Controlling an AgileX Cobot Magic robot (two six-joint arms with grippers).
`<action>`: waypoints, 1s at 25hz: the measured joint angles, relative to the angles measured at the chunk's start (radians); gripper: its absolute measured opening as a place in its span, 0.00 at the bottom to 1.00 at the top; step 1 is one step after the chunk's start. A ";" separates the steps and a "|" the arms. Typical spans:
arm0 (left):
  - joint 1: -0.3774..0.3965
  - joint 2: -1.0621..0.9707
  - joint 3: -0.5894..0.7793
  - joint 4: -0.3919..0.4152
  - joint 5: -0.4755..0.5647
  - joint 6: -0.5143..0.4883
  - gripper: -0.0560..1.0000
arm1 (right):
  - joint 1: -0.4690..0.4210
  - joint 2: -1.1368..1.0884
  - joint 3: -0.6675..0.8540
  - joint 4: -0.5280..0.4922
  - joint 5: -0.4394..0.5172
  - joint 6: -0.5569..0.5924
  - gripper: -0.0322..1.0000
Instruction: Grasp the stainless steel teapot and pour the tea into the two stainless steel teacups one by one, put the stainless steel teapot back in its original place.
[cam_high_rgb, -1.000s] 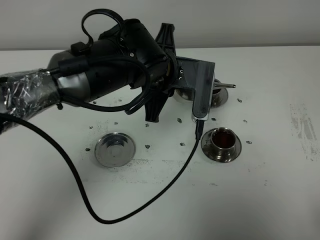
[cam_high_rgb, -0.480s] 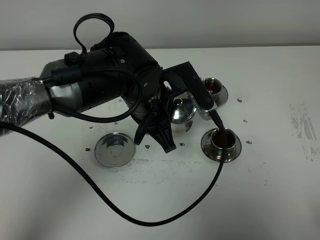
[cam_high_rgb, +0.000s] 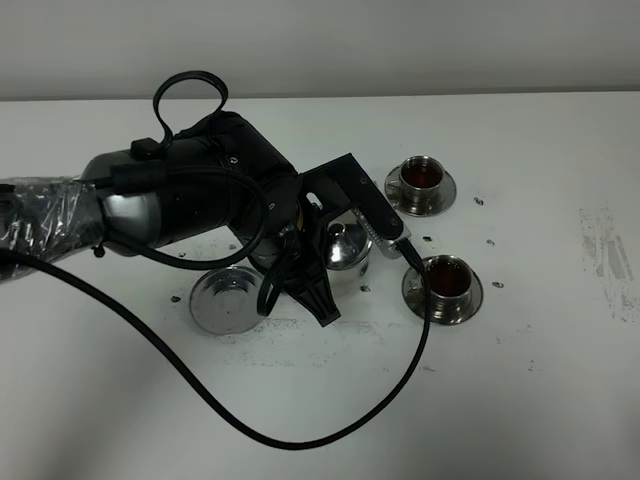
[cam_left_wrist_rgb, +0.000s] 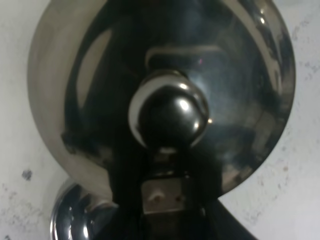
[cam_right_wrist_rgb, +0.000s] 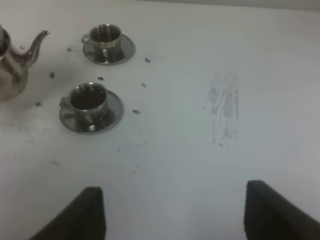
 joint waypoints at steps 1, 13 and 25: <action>0.001 0.009 0.000 0.000 -0.010 -0.001 0.24 | 0.000 0.000 0.000 0.000 0.000 0.000 0.61; 0.001 0.067 0.001 -0.002 -0.065 -0.002 0.24 | 0.000 0.000 0.000 0.000 0.000 0.000 0.61; 0.009 -0.069 0.005 -0.027 -0.035 -0.007 0.24 | 0.000 0.000 0.000 0.000 0.000 0.000 0.61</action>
